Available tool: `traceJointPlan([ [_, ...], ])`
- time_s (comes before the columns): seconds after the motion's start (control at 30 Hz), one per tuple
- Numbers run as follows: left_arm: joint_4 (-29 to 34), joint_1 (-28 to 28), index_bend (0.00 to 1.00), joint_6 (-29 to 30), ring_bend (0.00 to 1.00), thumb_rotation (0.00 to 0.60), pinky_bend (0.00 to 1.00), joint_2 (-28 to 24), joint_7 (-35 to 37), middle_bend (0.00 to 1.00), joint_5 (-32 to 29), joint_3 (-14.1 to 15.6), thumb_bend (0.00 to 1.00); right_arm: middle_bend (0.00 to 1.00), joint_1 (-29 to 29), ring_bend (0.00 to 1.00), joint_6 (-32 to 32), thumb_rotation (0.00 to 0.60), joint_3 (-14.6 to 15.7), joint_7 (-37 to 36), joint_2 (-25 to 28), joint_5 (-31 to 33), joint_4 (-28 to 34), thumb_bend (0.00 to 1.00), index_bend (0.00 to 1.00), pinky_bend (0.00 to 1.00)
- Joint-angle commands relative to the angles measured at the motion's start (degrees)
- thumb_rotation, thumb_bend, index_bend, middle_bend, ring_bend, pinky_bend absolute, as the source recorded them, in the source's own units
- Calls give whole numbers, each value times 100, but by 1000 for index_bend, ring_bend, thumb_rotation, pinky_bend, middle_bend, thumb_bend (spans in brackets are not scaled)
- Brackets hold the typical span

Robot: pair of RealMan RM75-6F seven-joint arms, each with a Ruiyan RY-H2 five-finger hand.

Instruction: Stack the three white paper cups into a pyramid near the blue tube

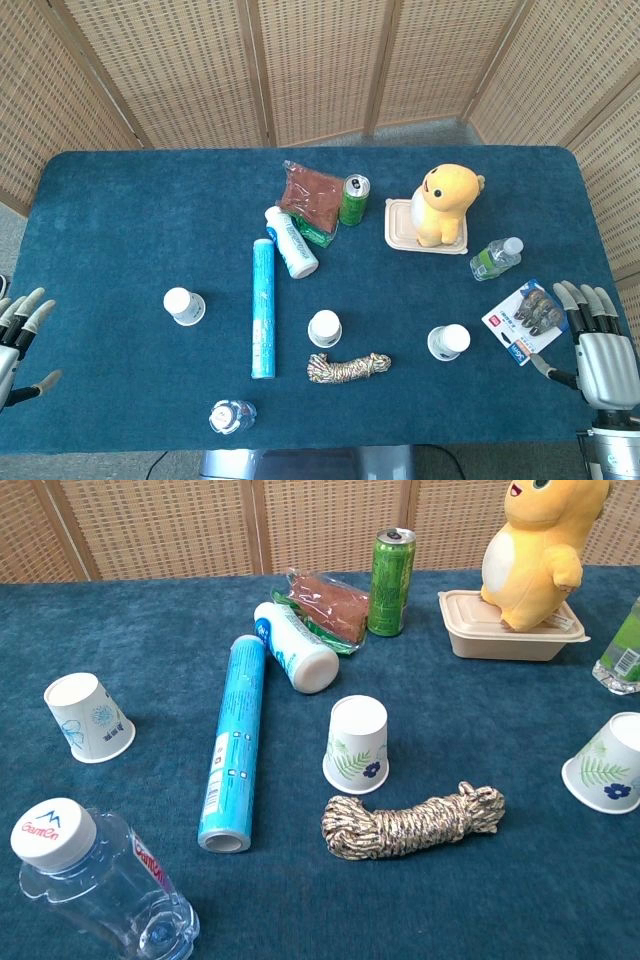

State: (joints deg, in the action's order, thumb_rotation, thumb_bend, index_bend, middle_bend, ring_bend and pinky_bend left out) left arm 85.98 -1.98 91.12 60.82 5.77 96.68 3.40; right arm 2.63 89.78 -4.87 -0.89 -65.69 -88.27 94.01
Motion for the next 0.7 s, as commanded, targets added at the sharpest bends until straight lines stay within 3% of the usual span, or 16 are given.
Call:
traceJointPlan([
  [0.03,0,4,0,7,0,600,0,1,-15,0,6,1,222,0,6,0,-31,600,7,-16,-6,18,-16,107,0,0],
  [0.7,56,17,0,48,0,600,0,-66,83,0,22,8,221,0,21,0,-35,600,70,53,5,-117,73,108,0,0],
])
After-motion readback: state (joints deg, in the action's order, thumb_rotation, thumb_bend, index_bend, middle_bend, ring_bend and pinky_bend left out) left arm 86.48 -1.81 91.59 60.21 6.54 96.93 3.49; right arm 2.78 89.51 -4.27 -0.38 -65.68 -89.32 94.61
